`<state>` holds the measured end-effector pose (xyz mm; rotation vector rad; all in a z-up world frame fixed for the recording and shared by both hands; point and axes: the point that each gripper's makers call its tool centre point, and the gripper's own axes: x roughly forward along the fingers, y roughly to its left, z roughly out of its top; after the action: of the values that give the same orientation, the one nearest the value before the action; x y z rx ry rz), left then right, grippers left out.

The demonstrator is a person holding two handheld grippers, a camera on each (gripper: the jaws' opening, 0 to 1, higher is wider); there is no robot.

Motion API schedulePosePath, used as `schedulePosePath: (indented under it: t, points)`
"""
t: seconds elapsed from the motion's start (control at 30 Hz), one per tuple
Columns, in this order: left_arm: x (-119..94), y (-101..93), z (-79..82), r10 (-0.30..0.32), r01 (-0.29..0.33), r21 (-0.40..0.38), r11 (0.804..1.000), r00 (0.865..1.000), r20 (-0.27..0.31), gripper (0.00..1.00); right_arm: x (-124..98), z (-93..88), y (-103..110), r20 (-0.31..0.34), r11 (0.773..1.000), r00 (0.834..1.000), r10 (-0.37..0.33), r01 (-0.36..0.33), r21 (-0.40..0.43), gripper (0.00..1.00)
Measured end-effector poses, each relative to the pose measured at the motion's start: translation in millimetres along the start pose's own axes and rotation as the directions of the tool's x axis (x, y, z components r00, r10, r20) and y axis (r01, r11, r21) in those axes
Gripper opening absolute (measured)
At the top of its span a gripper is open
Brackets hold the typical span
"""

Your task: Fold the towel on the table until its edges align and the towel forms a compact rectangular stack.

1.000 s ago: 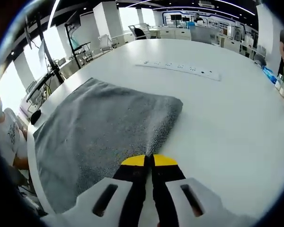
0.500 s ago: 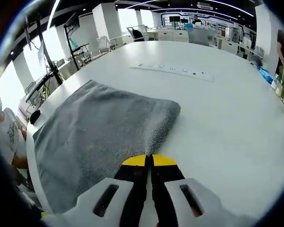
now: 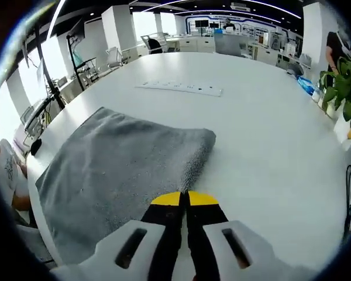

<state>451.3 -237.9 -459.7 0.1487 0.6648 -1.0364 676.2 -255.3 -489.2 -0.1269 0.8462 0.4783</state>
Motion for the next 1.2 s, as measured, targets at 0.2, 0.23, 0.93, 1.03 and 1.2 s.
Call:
schedulePosePath:
  t: [0.2,0.23,0.93,1.03,1.2]
  points:
    - [17,-23.2,34.4,-0.075,0.077,-0.034,0.996,0.995,0.072,0.02,-24,-1.1,-29,0.01,0.998,0.999,-0.046,0.046,0.032,0.0]
    - [19,-26.2,37.6,-0.08,0.083,-0.033,0.996,0.994,0.077,0.02,-26,-0.9,-35,0.011,0.998,0.999,-0.053,0.052,0.033,0.0]
    - [12,-22.0,37.1,-0.081,0.102,-0.129,0.986,0.985,0.153,0.02,-49,9.2,-36,0.039,0.997,0.997,-0.064,0.061,0.057,0.0]
    - [2,-14.8,32.5,-0.047,0.073,-0.16,0.984,0.985,0.165,0.02,-46,13.4,-35,0.054,0.994,0.997,-0.054,0.048,0.099,0.0]
    - [-9,-7.8,28.2,-0.011,0.045,-0.189,0.981,0.984,0.175,0.02,-50,18.4,-22,0.062,0.996,0.997,-0.049,0.044,0.079,0.0]
